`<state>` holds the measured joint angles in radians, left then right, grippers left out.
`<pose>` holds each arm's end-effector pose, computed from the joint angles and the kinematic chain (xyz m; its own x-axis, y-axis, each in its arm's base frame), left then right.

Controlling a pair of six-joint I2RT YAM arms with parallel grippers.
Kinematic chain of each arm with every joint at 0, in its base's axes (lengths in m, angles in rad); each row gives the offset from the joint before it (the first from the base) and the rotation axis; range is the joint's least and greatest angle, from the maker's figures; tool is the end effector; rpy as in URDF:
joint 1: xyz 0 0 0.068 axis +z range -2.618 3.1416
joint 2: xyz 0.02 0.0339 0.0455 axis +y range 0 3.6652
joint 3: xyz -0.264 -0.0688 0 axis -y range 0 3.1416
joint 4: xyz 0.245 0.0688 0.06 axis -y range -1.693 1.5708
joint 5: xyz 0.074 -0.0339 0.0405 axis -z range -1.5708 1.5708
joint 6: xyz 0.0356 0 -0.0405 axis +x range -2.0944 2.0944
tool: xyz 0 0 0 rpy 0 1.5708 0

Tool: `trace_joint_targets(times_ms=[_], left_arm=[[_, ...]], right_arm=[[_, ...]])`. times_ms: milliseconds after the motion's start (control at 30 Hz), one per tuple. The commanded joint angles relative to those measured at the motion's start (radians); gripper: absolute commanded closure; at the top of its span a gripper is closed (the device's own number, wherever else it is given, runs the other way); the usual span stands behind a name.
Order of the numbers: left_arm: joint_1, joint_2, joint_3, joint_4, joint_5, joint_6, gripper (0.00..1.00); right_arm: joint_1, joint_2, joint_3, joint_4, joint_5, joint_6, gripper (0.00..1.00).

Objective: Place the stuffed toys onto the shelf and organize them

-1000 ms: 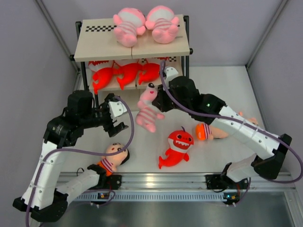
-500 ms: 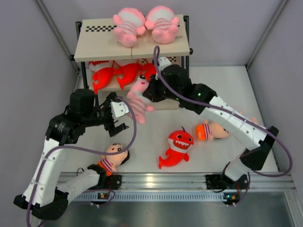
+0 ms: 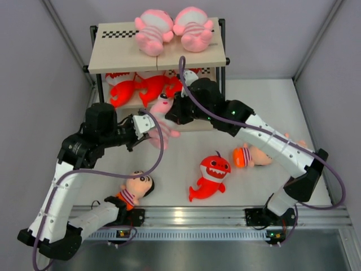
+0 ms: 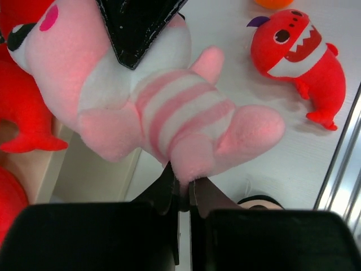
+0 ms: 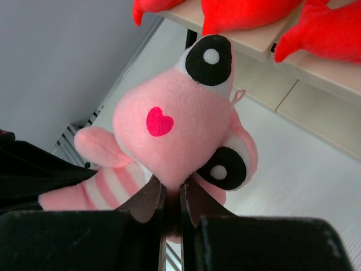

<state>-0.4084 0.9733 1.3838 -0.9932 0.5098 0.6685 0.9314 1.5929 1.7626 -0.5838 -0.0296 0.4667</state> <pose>0.1399 -0.0795 0.4267 0.0503 0.5677 -0.8217 0.8785 0.3662 0.3068 0.2125 0.2875 0.4339 -0.5826 -0.0298 -0.8122 -0.6227 0.6585 0.4225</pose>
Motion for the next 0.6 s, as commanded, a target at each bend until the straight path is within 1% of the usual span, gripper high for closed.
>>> trace_joint_targets(times_ms=[0,33,100,133,167,233,267,300,333,400,467,500,567], left_arm=[[-0.003,-0.013,0.046,0.109,0.016,-0.142,1.0],[-0.003,-0.028,0.081,0.114,0.038,-0.168,1.0],[-0.001,-0.041,0.124,0.136,0.026,-0.248,1.0],[0.0,-0.045,0.145,0.137,-0.011,-0.263,1.0],[0.008,-0.054,0.167,0.142,-0.048,-0.274,1.0],[0.011,-0.065,0.236,0.16,-0.14,-0.283,1.0],[0.011,-0.067,0.263,0.166,-0.256,-0.28,1.0],[0.011,-0.067,0.311,0.174,-0.308,-0.276,1.0],[0.011,-0.059,0.343,0.185,-0.395,-0.271,1.0],[0.011,-0.051,0.423,0.192,-0.441,-0.276,1.0],[0.016,-0.035,0.467,0.202,-0.462,-0.288,1.0],[0.019,-0.03,0.503,0.206,-0.47,-0.302,1.0],[0.029,-0.005,0.529,0.232,-0.499,-0.319,1.0]], right_arm=[[0.012,-0.028,0.049,0.055,-0.068,-0.014,0.95],[0.012,-0.033,0.044,0.053,-0.075,-0.039,0.72],[0.012,-0.06,0.028,0.047,-0.076,-0.065,0.43],[0.012,-0.071,0.017,0.042,-0.073,-0.078,0.31],[0.012,-0.085,0.008,0.038,-0.066,-0.104,0.15],[0.009,-0.128,-0.023,0.03,-0.024,-0.125,0.07],[0.006,-0.145,-0.035,0.022,-0.007,-0.138,0.03],[0.003,-0.18,-0.064,0.022,0.022,-0.145,0.02],[0.0,-0.2,-0.081,0.033,0.023,-0.155,0.02],[-0.002,-0.256,-0.136,0.047,0.023,-0.166,0.01],[-0.002,-0.289,-0.17,0.068,0.023,-0.175,0.01],[-0.002,-0.319,-0.201,0.075,0.048,-0.175,0.01],[-0.003,-0.343,-0.236,0.085,0.054,-0.184,0.01]])
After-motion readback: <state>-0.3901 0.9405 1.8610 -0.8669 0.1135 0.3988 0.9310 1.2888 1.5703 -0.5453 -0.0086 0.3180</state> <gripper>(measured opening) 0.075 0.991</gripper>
